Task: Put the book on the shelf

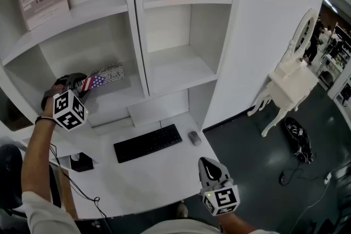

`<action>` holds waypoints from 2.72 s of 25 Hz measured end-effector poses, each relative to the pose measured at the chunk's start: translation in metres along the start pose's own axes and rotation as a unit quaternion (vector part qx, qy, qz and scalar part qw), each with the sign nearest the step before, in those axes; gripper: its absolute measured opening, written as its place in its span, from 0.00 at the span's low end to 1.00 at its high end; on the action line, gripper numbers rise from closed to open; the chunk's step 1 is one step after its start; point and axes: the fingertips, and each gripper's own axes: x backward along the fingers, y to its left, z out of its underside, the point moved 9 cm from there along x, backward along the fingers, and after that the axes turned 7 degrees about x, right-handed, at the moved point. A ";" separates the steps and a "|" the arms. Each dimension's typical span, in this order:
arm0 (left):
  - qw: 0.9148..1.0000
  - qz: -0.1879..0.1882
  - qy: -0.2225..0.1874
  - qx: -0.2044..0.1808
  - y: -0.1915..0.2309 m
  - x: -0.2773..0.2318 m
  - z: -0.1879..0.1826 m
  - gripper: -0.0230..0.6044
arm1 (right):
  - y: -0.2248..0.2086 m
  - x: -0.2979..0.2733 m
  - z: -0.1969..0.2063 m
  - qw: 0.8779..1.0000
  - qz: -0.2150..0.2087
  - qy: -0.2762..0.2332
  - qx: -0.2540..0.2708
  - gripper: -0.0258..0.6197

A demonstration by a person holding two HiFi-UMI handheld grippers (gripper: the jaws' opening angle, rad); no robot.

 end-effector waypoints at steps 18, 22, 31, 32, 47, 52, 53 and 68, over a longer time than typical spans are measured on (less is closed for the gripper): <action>0.980 0.177 0.084 -0.024 -0.011 -0.007 -0.003 0.47 | -0.004 -0.004 0.001 1.000 -0.002 -0.005 -0.005 0.05; 0.969 0.221 0.104 -0.027 -0.011 -0.007 -0.004 0.50 | -0.006 -0.005 0.000 1.000 -0.001 -0.004 -0.008 0.05; 0.951 0.276 0.132 -0.038 -0.019 -0.012 -0.005 0.53 | -0.011 -0.005 0.004 1.000 0.002 -0.001 -0.014 0.05; 0.951 0.276 0.133 -0.039 -0.018 -0.013 -0.005 0.53 | -0.011 -0.006 0.004 1.000 0.002 0.000 -0.015 0.05; 0.972 0.217 0.086 0.012 -0.027 0.005 -0.001 0.53 | -0.008 -0.008 0.002 1.000 -0.005 -0.007 -0.014 0.05; 0.984 0.164 0.065 0.031 -0.032 0.021 0.001 0.53 | 0.000 -0.011 -0.003 1.000 -0.016 -0.009 -0.009 0.05; 0.987 0.148 0.057 0.041 -0.032 0.025 0.001 0.53 | 0.002 -0.012 -0.004 1.000 -0.018 -0.010 -0.009 0.05; 0.957 0.020 -0.093 0.273 -0.065 0.095 -0.011 0.53 | 0.019 -0.024 -0.016 0.999 -0.040 -0.018 0.001 0.05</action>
